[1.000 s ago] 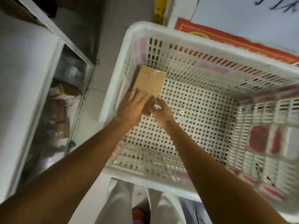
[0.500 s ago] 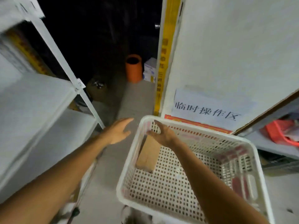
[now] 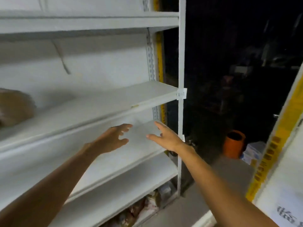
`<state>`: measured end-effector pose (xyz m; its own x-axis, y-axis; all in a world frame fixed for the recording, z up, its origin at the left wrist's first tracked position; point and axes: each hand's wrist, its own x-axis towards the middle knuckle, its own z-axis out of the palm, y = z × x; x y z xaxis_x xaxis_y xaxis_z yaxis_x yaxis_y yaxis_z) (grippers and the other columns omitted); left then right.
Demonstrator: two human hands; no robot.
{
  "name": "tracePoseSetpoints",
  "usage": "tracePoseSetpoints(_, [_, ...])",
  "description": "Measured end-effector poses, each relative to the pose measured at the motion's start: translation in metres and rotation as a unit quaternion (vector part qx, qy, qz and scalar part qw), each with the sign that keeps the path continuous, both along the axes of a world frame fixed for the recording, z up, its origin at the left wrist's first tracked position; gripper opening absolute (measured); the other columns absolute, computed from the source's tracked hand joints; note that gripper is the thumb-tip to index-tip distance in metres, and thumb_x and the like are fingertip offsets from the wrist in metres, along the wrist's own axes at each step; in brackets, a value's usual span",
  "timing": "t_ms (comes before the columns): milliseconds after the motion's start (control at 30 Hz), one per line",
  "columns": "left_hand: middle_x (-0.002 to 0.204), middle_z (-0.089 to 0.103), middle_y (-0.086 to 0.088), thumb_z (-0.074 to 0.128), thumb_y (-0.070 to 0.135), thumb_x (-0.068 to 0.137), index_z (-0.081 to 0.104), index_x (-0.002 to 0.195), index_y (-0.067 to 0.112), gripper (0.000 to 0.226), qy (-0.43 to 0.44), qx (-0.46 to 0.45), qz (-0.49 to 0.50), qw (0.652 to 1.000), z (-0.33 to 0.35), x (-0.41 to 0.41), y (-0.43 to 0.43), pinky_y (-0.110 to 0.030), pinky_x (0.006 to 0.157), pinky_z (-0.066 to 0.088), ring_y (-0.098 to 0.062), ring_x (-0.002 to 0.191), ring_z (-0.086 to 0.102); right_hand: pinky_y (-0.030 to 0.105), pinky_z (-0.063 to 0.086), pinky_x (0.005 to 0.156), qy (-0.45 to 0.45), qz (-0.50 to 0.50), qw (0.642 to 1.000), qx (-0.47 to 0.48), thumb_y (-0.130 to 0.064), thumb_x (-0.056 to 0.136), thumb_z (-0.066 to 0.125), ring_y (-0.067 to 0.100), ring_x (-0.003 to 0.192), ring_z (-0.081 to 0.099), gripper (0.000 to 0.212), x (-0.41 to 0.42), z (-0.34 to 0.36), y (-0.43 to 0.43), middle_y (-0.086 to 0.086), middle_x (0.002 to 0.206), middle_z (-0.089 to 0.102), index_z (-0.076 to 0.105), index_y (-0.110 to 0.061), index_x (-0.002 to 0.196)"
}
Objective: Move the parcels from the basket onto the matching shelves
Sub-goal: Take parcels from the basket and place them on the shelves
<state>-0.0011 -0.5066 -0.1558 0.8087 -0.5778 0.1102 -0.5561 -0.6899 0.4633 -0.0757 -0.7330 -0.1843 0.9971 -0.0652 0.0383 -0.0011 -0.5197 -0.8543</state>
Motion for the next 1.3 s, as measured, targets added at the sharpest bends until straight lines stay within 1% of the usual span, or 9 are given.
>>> tracePoseSetpoints(100, [0.124,0.057,-0.001,0.067,0.017,0.087,0.046,0.136,0.023,0.054,-0.042,-0.009,0.065,0.997,0.033,-0.007,0.063,-0.024,0.088,0.044,-0.013,0.1,0.055,0.029,0.034,0.105,-0.048,0.063,0.997,-0.022,-0.046,0.088,0.064,0.023,0.138,0.037,0.074,0.023,0.034,0.05,0.001,0.154,0.034,0.03,-0.026,0.15])
tracePoseSetpoints(300, [0.126,0.058,-0.004,0.065,0.019,0.088,0.044,0.138,0.023,0.054,-0.086,0.003,0.174,0.981,0.091,-0.027,0.18,-0.028,0.092,0.045,-0.02,0.106,0.058,0.032,0.032,0.111,-0.103,0.158,0.979,-0.08,-0.05,0.087,0.063,0.02,0.138,0.037,0.076,0.057,0.091,0.157,0.003,0.155,0.032,0.029,-0.026,0.151])
tracePoseSetpoints(433, [0.128,0.06,-0.006,0.068,0.016,0.086,0.048,0.137,0.015,0.054,-0.142,0.015,0.229,0.963,0.109,-0.046,0.249,-0.015,0.091,0.036,-0.021,0.113,0.059,0.032,0.03,0.109,-0.117,0.211,0.966,-0.089,-0.051,0.088,0.062,0.021,0.14,0.034,0.079,0.067,0.114,0.219,0.004,0.157,0.029,0.026,-0.023,0.152])
tracePoseSetpoints(600, [0.13,0.058,-0.006,0.063,0.016,0.089,0.047,0.137,0.015,0.05,-0.137,0.032,0.267,0.953,0.115,-0.069,0.326,-0.024,0.094,0.046,-0.022,0.113,0.059,0.028,0.032,0.104,-0.152,0.247,0.953,-0.087,-0.047,0.089,0.062,0.021,0.139,0.037,0.073,0.076,0.132,0.296,0.003,0.156,0.033,0.031,-0.024,0.15])
tracePoseSetpoints(667, [0.128,0.06,-0.005,0.064,0.019,0.089,0.048,0.137,0.016,0.05,-0.153,0.043,0.283,0.946,0.116,-0.076,0.358,-0.007,0.077,0.045,-0.018,0.107,0.061,0.026,0.034,0.099,-0.156,0.268,0.947,-0.08,-0.047,0.088,0.063,0.021,0.138,0.039,0.072,0.078,0.136,0.328,0.003,0.154,0.035,0.033,-0.025,0.15])
tracePoseSetpoints(767, [0.124,0.062,0.0,0.064,0.022,0.089,0.047,0.136,0.025,0.05,-0.151,0.039,0.315,0.936,0.116,-0.083,0.401,-0.002,0.063,0.04,-0.008,0.096,0.059,0.029,0.035,0.102,-0.141,0.295,0.943,-0.062,-0.048,0.087,0.064,0.021,0.138,0.038,0.073,0.082,0.138,0.371,0.002,0.155,0.035,0.032,-0.028,0.15])
tracePoseSetpoints(967, [0.128,0.06,-0.005,0.063,0.02,0.09,0.049,0.134,0.024,0.046,-0.146,0.029,0.336,0.93,0.113,-0.084,0.459,-0.024,0.084,0.052,-0.016,0.106,0.062,0.031,0.035,0.1,-0.13,0.323,0.936,-0.05,-0.046,0.089,0.062,0.024,0.139,0.036,0.07,0.101,0.138,0.435,0.002,0.156,0.031,0.03,-0.03,0.149])
tracePoseSetpoints(1200, [0.13,0.058,-0.004,0.062,0.017,0.091,0.049,0.134,0.023,0.046,-0.163,0.01,0.33,0.93,0.111,-0.041,0.491,-0.006,0.065,0.046,-0.01,0.101,0.059,0.031,0.036,0.098,-0.138,0.296,0.943,-0.065,-0.042,0.09,0.062,0.024,0.138,0.036,0.07,0.145,0.125,0.463,0.003,0.157,0.028,0.029,-0.029,0.15])
tracePoseSetpoints(1300, [0.128,0.058,-0.002,0.061,0.019,0.091,0.049,0.133,0.025,0.045,-0.175,0.002,0.308,0.935,0.111,-0.006,0.481,-0.007,0.069,0.044,-0.009,0.105,0.057,0.028,0.036,0.096,-0.154,0.262,0.949,-0.083,-0.042,0.089,0.063,0.025,0.136,0.039,0.071,0.178,0.126,0.454,0.007,0.153,0.032,0.031,-0.024,0.149])
